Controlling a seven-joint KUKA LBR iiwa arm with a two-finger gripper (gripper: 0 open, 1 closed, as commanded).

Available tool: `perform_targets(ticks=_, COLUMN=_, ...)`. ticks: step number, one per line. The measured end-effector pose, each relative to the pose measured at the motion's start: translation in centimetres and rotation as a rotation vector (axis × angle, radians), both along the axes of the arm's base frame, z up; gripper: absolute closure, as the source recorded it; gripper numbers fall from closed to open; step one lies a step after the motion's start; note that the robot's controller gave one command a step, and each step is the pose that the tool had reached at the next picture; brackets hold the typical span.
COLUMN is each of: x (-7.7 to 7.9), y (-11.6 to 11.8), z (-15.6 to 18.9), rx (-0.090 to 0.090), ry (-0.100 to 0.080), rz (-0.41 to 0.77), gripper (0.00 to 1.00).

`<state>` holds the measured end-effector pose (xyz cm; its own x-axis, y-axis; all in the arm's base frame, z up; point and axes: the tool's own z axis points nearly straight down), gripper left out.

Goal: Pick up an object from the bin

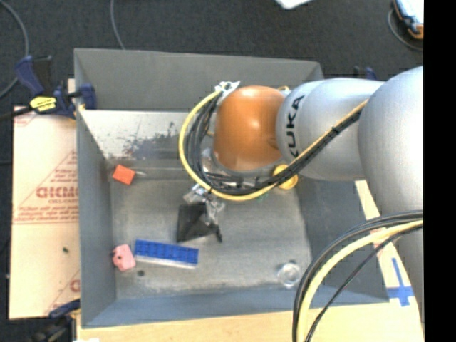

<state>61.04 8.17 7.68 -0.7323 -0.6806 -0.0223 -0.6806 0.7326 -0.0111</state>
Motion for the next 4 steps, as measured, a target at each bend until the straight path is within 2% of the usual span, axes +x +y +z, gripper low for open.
perform_targets(ticks=1, x=0.9, y=1.5, z=0.4, rx=0.003, ry=-0.012, rz=0.02, gripper=1.0)
perform_targets(ticks=2, x=2.4, y=1.6, z=7.2, rx=0.001, ry=-0.004, rz=0.043, gripper=1.0)
perform_targets(ticks=3, x=2.4, y=1.6, z=7.2, rx=0.001, ry=-0.003, rz=0.041, gripper=1.0)
perform_targets(ticks=4, x=4.3, y=2.6, z=-0.6, rx=0.005, ry=-0.01, rz=-0.002, gripper=1.0)
